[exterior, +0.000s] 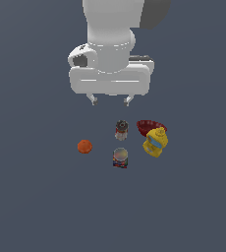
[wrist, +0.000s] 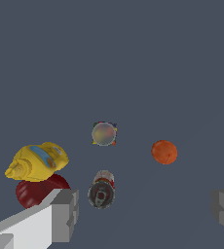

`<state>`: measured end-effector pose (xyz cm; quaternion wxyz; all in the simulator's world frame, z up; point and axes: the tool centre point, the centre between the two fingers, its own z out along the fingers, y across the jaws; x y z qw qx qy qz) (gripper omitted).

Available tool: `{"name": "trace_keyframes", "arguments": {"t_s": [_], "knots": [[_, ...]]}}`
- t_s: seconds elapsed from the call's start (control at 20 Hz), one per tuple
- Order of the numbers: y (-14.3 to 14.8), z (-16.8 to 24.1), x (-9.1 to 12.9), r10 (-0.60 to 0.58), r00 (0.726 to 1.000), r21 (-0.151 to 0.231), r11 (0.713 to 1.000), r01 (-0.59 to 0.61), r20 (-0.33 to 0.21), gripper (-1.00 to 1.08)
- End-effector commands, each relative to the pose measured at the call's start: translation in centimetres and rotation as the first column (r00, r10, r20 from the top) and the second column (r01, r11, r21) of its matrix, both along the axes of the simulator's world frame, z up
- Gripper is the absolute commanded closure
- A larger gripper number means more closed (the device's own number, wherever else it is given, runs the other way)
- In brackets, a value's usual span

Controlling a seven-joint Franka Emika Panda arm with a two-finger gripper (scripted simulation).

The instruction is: Pick up a designated object from a clutter of objects.

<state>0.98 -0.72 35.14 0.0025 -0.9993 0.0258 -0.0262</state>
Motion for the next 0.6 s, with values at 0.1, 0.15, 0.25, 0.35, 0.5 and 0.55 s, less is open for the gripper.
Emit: {"name": "trace_keyframes", "arguments": {"t_s": [0.1, 0.15, 0.25, 0.35, 0.5, 0.55], "knots": [[0.1, -0.9, 0.3, -0.003, 1.000, 0.000, 1.000, 0.003, -0.003, -0.92], [0.2, -1.2, 0.5, -0.004, 1.000, 0.000, 1.000, 0.004, -0.003, -0.92], [0.3, -2.2, 0.8, -0.007, 1.000, 0.000, 1.000, 0.007, -0.006, -0.92], [0.5, -3.3, 1.2, -0.010, 1.000, 0.000, 1.000, 0.010, -0.008, -0.92], [0.9, -5.6, 1.9, -0.016, 1.000, 0.000, 1.000, 0.016, -0.013, -0.92], [1.1, -6.4, 2.2, -0.019, 1.000, 0.000, 1.000, 0.019, -0.015, -0.92]]}}
